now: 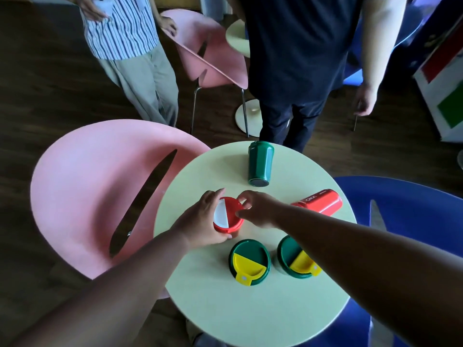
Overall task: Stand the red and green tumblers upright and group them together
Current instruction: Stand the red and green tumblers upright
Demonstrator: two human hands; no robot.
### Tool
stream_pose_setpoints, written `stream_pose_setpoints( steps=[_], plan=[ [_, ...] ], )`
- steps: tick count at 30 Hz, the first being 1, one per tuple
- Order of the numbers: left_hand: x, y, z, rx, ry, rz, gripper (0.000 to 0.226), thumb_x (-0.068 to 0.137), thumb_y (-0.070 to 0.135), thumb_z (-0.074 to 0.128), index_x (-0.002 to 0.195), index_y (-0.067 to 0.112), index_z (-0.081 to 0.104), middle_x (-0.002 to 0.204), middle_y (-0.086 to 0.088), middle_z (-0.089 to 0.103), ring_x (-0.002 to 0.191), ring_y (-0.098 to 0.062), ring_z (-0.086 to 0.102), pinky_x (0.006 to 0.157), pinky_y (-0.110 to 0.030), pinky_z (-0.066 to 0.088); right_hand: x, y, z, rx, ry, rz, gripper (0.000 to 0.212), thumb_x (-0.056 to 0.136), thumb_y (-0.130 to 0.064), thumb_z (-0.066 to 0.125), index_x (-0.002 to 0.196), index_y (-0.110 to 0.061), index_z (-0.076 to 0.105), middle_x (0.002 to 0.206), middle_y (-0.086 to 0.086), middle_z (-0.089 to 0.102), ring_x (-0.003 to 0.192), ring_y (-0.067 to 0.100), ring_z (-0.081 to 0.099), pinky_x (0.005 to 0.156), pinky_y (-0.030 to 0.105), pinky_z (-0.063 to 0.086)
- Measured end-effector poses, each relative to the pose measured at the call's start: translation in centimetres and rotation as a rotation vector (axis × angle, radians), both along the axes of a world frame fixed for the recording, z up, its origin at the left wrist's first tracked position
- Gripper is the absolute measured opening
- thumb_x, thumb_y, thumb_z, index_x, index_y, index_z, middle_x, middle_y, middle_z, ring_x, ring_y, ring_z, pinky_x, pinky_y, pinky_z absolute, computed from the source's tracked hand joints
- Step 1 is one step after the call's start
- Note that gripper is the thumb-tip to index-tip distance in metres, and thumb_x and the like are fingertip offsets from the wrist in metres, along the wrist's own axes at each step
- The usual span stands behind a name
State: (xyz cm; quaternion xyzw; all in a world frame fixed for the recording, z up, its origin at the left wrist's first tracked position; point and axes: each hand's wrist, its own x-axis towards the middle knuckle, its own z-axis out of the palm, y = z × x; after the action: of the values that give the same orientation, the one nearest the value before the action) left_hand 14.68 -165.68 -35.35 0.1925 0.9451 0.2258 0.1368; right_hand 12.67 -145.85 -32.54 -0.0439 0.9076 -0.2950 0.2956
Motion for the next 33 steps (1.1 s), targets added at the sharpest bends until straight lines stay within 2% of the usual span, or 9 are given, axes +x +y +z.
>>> stream_pose_setpoints(
  steps=[4, 11, 17, 25, 30, 33],
  plan=[
    [-0.8, 0.1, 0.6, -0.073, -0.021, -0.057, 0.105, 0.066, 0.048, 0.085, 0.151, 0.026, 0.026, 0.149, 0.005, 0.03, 0.131, -0.021, 0.048, 0.101, -0.032, 0.048, -0.1, 0.0, -0.3, 0.044, 0.026, -0.02, 0.036, 0.092, -0.036, 0.061, 0.125, -0.021, 0.057, 0.121, 0.003, 0.066, 0.105, 0.023, 0.061, 0.083, 0.034, 0.05],
    [-1.6, 0.2, 0.0, -0.079, -0.057, -0.169, 0.101, 0.06, 0.046, 0.086, 0.142, 0.037, 0.028, 0.141, 0.008, 0.032, 0.125, -0.022, 0.052, 0.097, -0.039, 0.053, -0.4, 1.3, -0.5, 0.088, 0.026, -0.035, 0.024, 0.091, -0.034, 0.063, 0.112, -0.022, 0.064, 0.114, 0.001, 0.067, 0.102, 0.022, 0.062, 0.079, 0.032, 0.05],
    [-1.5, 0.7, -0.2, -0.072, -0.024, -0.175, 0.101, 0.06, 0.049, 0.087, 0.142, 0.033, 0.03, 0.14, 0.005, 0.036, 0.122, -0.023, 0.054, 0.095, -0.037, 0.053, -0.5, 1.6, -0.4, 0.086, 0.031, -0.036, 0.024, 0.091, -0.034, 0.061, 0.113, -0.023, 0.064, 0.115, 0.001, 0.067, 0.103, 0.022, 0.062, 0.087, 0.036, 0.052],
    [-1.9, 0.6, 0.5, -0.08, -0.07, -0.232, 0.102, 0.064, 0.042, 0.088, 0.147, 0.029, 0.029, 0.145, 0.004, 0.035, 0.127, -0.021, 0.048, 0.098, -0.03, 0.047, -0.4, 1.7, -0.5, 0.064, 0.009, -0.045, 0.025, 0.088, -0.035, 0.066, 0.109, -0.024, 0.066, 0.112, 0.001, 0.068, 0.101, 0.021, 0.063, 0.084, 0.035, 0.053],
    [-2.0, 0.3, 0.4, -0.084, -0.108, -0.255, 0.106, 0.063, 0.048, 0.085, 0.149, 0.034, 0.025, 0.146, 0.008, 0.033, 0.13, -0.018, 0.047, 0.101, -0.03, 0.047, -0.5, 1.9, -0.6, 0.052, -0.023, -0.03, 0.027, 0.086, -0.038, 0.067, 0.109, -0.023, 0.066, 0.111, 0.0, 0.068, 0.101, 0.02, 0.063, 0.083, 0.034, 0.052],
    [-2.8, -0.1, 1.3, -0.092, -0.178, -0.274, 0.107, 0.065, 0.052, 0.082, 0.151, 0.041, 0.019, 0.149, 0.013, 0.03, 0.131, -0.011, 0.044, 0.103, -0.028, 0.044, -1.1, 2.5, -0.4, -0.012, -0.066, -0.053, 0.024, 0.085, -0.041, 0.068, 0.101, -0.023, 0.067, 0.103, 0.002, 0.071, 0.096, 0.021, 0.067, 0.086, 0.036, 0.054]
  ],
)
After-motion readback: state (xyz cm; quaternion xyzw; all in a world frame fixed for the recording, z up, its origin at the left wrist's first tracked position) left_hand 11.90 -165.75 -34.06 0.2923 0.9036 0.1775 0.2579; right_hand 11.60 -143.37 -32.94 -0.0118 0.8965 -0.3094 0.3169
